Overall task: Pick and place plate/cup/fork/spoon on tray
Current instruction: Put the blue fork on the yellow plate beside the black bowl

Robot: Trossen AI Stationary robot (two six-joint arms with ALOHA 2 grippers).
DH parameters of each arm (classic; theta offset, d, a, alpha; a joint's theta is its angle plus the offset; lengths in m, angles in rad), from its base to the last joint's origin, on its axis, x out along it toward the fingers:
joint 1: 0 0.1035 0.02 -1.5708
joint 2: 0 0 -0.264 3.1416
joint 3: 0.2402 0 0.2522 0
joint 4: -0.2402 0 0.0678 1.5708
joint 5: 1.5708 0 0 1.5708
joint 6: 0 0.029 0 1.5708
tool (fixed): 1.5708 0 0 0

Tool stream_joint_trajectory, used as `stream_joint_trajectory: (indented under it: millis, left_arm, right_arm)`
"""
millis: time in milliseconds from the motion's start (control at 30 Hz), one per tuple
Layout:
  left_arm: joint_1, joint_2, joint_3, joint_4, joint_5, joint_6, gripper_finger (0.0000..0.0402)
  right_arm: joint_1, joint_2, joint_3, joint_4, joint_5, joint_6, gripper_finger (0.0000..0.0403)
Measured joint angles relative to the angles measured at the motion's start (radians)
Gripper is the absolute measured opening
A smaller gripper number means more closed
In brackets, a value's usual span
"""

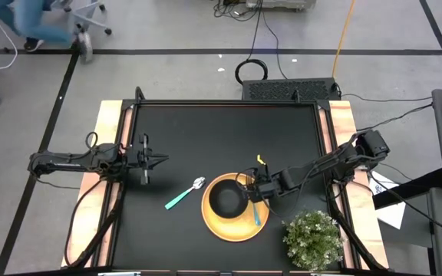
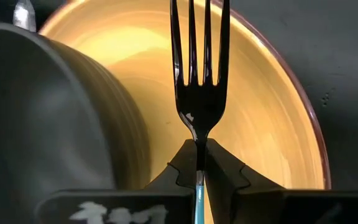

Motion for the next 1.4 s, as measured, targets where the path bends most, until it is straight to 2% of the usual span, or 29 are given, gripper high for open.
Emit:
stream_joint_trajectory:
  millis: [1400]
  left_arm:
    - [0.0, 0.0, 0.0, 0.0, 0.018, -0.002, 0.0031]
  right_arm:
    - [0.014, 0.034, 0.0, -0.008, -0.05, -0.005, 0.0004]
